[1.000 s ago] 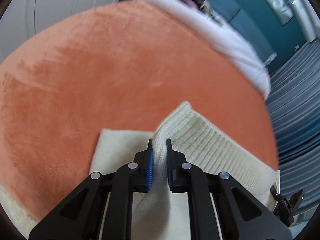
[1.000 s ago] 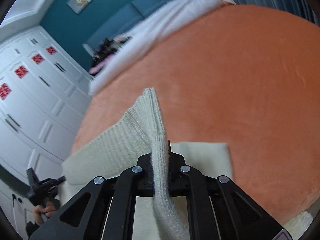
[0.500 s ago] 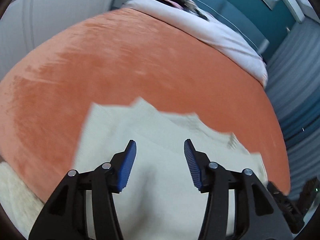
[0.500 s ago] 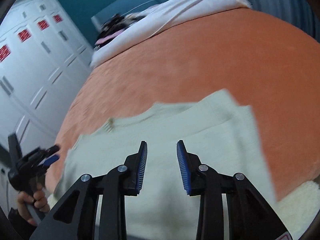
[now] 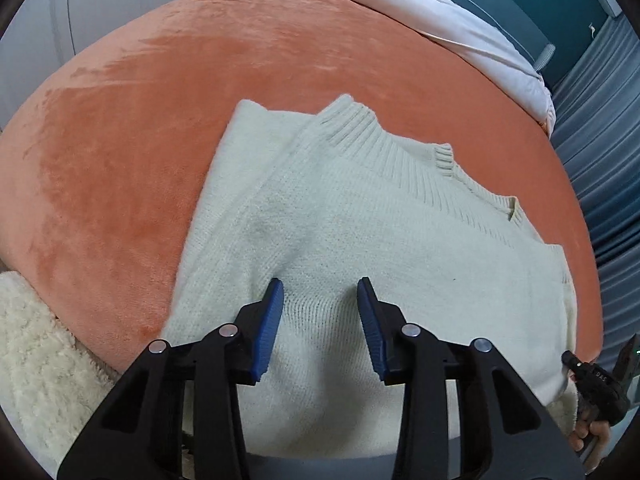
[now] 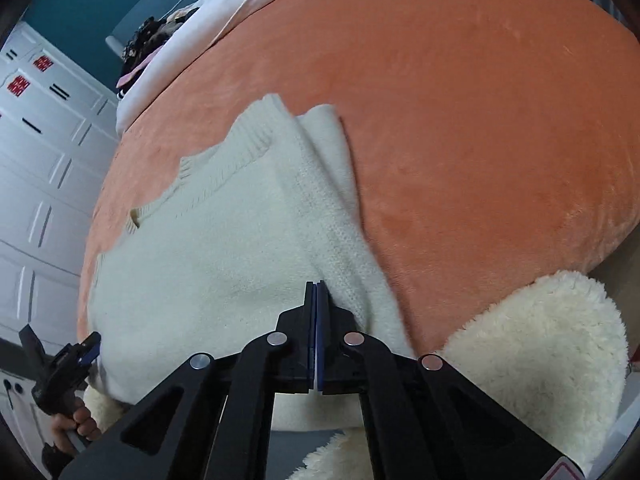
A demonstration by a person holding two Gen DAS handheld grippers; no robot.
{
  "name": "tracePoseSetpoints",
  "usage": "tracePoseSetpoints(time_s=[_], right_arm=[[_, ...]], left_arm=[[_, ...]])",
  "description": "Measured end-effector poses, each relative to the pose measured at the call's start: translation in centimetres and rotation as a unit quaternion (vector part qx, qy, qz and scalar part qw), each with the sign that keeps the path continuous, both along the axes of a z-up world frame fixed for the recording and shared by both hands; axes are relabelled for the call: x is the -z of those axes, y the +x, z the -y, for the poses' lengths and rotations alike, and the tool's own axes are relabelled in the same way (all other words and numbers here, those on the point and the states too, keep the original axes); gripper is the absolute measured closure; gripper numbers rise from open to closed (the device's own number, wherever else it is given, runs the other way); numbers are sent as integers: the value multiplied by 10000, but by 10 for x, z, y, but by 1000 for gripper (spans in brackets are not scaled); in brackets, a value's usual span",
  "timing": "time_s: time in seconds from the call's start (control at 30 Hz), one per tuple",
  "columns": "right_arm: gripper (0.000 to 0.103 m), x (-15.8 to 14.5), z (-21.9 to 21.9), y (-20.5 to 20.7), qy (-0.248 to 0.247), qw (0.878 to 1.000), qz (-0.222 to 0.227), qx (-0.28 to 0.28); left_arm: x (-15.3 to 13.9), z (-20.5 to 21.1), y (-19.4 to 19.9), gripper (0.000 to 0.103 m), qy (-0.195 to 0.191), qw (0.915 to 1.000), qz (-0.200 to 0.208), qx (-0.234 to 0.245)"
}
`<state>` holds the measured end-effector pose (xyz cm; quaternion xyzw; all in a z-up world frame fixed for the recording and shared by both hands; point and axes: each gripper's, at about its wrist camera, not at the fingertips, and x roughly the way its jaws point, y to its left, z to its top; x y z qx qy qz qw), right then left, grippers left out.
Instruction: Fold small clothes
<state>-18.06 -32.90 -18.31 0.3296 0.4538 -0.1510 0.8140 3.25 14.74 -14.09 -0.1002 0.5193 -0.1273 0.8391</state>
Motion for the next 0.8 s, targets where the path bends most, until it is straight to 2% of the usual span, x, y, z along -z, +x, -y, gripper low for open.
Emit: tracePoseSetpoints(time_s=[0.07,0.17,0.2,0.23,0.27,0.33,0.4,0.47,0.53,0.6,0.67,0.8], right_arm=[[99,-13,-8,1,-414,9991,20,-53],[81,-32,-15,-9,-780,9962,374,120],[64,-33,-11,-9,-857,9954,392,193],[54,-30,-5,-9,-891,9952,320,234],[54,-20,-2,-5,-811,9964,124,194],[81,-7,-2,11,-456,9985,-307,-28],[89,-19,-5,8,-565,9984,-81,40],[89,-29,-7,9,-692,9976,45,66],[90,-16,-6,15,-758,9968,-254,13],[88,-1,3,17,-456,9979,-450,51],[87,-11,9,16,-287,9985,-433,148],[81,-42,-4,10,-856,9953,-309,317]], left_arm=[[-5,4,0,61,88,10000,-1,-4],[-7,-4,-1,60,-78,9999,-28,-96],[-5,-7,-1,61,-139,9998,-72,-94],[-3,-9,0,61,-195,9997,-105,-87],[-1,-10,1,61,-228,9996,-103,-87],[-1,-8,0,61,-175,9998,-73,-50],[-2,-8,0,62,-139,9999,-75,-36],[-1,-9,-1,64,-140,9999,-77,-42],[2,-10,0,65,-117,9999,-60,-32],[2,-8,0,65,-68,10000,-39,-10],[1,-9,0,66,-90,9999,-50,-12],[3,-17,-1,68,-250,9997,-55,-15]])
